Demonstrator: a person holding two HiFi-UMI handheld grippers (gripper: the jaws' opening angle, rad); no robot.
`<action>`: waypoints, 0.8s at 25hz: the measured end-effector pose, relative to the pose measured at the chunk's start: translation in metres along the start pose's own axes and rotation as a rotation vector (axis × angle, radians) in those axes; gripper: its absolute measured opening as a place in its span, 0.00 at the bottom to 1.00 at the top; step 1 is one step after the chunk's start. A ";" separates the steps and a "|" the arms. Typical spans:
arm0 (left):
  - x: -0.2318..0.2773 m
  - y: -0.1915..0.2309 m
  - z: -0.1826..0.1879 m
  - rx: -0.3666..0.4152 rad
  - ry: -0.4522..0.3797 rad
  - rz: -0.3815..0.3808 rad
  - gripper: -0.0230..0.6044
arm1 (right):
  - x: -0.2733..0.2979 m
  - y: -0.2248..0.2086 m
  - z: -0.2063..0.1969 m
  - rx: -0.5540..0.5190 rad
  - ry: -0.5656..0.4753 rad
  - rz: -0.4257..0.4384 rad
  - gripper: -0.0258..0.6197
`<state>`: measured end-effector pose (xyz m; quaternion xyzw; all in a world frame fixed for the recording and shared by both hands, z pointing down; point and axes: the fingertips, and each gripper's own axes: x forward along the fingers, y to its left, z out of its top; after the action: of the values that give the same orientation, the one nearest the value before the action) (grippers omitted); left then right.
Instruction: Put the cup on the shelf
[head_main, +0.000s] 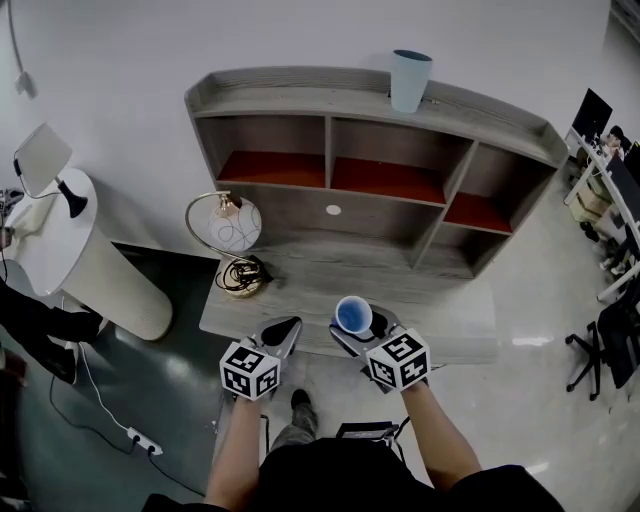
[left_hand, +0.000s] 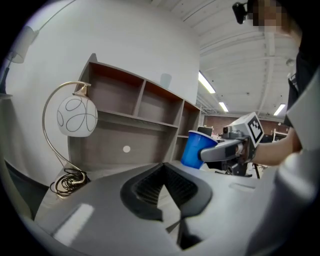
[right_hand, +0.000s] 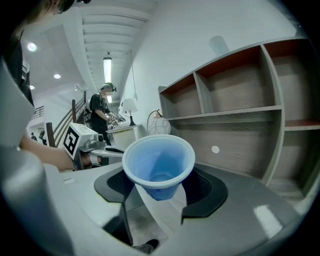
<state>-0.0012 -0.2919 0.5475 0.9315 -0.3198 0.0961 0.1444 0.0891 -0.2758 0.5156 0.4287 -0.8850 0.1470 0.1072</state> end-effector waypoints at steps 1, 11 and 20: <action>0.004 0.008 0.005 0.002 -0.001 -0.003 0.04 | 0.007 -0.003 0.004 0.000 -0.001 -0.003 0.49; 0.042 0.080 0.041 0.026 0.004 -0.044 0.04 | 0.072 -0.034 0.039 0.018 -0.006 -0.059 0.49; 0.066 0.121 0.058 0.037 0.002 -0.092 0.04 | 0.119 -0.045 0.056 0.029 -0.006 -0.088 0.49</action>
<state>-0.0205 -0.4397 0.5355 0.9476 -0.2747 0.0963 0.1319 0.0482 -0.4088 0.5090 0.4691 -0.8634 0.1536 0.1044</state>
